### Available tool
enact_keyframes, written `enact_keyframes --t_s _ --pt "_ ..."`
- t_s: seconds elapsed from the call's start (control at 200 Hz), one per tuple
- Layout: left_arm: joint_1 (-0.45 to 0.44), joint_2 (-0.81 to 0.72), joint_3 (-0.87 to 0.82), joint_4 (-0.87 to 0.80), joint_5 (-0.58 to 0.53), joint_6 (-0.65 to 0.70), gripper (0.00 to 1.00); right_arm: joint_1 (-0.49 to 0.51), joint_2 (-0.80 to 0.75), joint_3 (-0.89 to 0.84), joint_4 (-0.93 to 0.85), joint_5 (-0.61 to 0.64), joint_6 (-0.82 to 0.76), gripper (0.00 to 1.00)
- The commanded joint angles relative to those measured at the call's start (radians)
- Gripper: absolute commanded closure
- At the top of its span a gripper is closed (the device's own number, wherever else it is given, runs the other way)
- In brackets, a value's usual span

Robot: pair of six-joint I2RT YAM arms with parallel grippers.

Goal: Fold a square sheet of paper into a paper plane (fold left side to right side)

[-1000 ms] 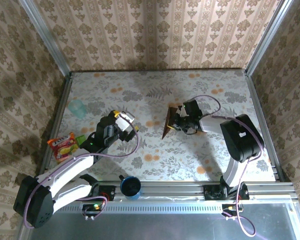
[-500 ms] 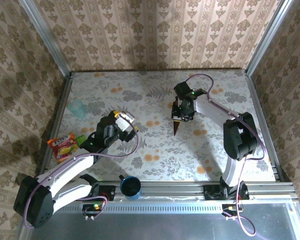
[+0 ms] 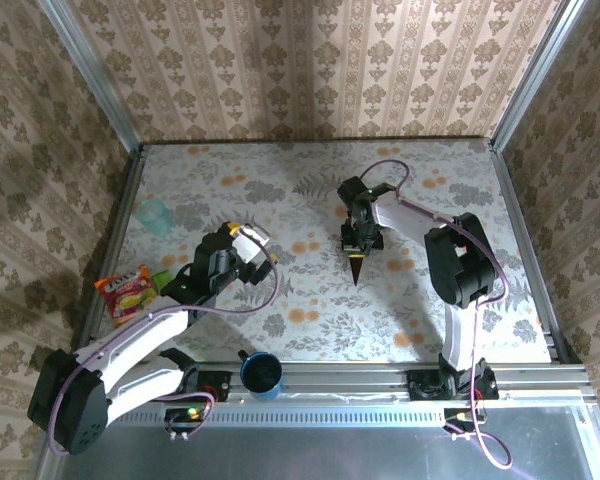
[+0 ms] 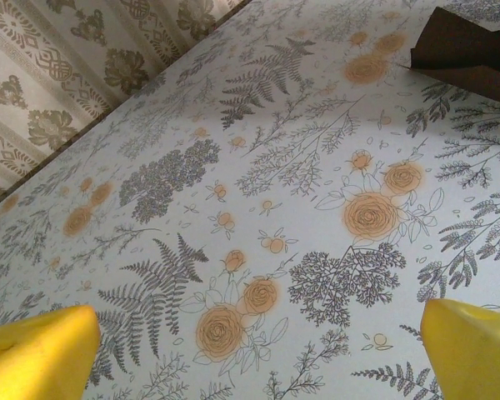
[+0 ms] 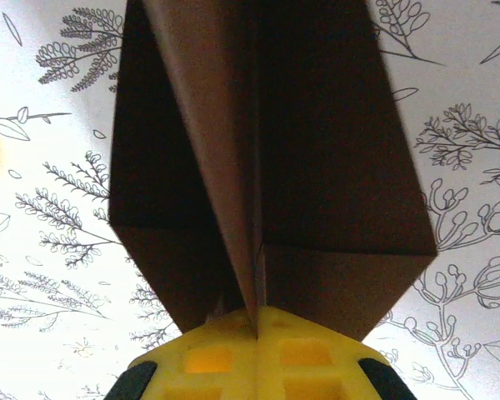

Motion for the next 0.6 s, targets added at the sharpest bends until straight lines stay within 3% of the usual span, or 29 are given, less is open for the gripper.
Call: enact_keyframes --t_s 0.0,0.29,0.595 --pt "0.006 0.003 0.019 -0.002 0.004 0.019 0.0 0.014 0.022 0.013 -0.003 0.029 0.002 0.92" --pt "0.006 0.003 0.02 -0.001 0.004 0.022 0.0 0.021 0.033 0.009 0.003 0.028 0.002 0.82" --pt "0.006 0.004 0.021 -0.001 0.005 0.021 0.0 0.024 0.046 0.005 0.009 0.033 0.004 0.81"
